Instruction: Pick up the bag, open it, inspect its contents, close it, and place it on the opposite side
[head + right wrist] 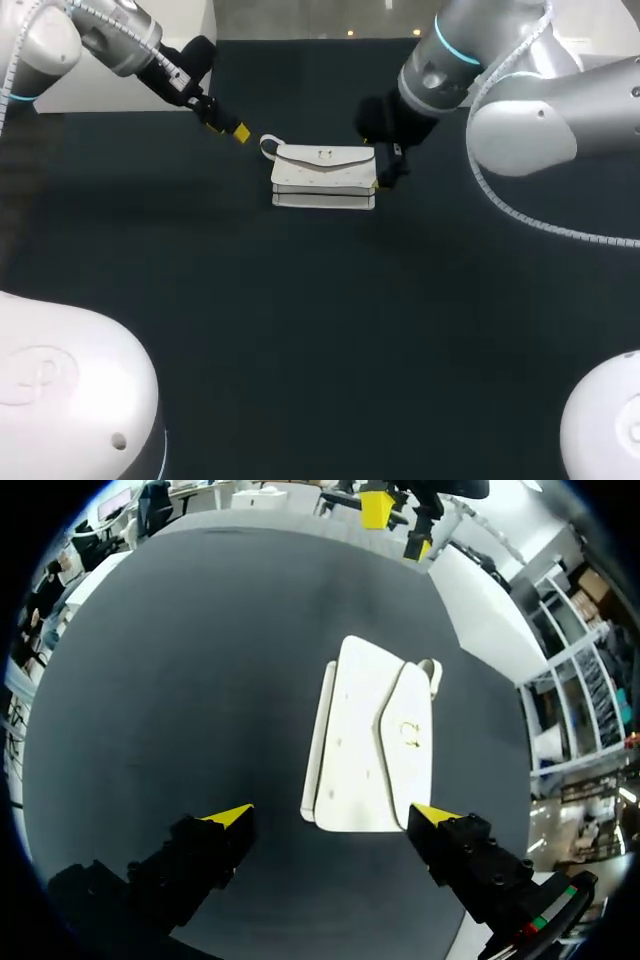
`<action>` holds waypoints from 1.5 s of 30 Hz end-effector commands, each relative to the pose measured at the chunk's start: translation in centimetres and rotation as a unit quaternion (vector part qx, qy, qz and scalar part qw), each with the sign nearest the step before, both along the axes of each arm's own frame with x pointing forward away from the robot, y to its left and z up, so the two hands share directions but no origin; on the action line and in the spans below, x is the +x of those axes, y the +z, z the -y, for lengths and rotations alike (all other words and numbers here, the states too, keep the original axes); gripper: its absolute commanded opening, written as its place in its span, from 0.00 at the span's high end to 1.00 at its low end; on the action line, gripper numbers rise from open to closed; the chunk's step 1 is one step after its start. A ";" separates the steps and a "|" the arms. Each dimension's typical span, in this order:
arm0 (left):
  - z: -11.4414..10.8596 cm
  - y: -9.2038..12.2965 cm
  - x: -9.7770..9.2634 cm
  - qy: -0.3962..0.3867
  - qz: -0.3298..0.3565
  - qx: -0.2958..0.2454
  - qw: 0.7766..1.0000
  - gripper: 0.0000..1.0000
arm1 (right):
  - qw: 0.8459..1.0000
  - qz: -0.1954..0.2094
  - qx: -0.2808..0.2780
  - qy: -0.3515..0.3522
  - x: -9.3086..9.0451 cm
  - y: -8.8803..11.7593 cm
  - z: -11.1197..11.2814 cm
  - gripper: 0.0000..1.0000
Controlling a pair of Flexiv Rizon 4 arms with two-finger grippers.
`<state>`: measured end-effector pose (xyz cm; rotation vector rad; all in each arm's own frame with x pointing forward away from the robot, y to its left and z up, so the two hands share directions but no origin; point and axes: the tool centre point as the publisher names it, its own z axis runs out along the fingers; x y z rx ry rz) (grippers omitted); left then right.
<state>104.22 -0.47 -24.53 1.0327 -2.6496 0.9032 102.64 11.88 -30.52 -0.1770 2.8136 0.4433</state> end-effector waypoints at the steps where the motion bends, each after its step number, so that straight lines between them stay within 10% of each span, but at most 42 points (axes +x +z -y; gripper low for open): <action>1: 0.0 0.0 -0.1 0.000 0.001 0.000 1.000 0.00 | 1.000 0.025 0.002 -0.009 -0.2 -0.2 -0.1 0.00; 28: 1.2 0.1 2.7 -0.207 0.218 -0.020 0.953 0.00 | 0.993 0.107 0.015 -0.036 -1.8 -3.6 -2.6 0.00; 45: 2.2 -0.1 2.8 -0.250 0.274 -0.042 0.928 0.00 | 0.989 0.145 0.004 -0.034 0.5 -5.5 -2.0 0.00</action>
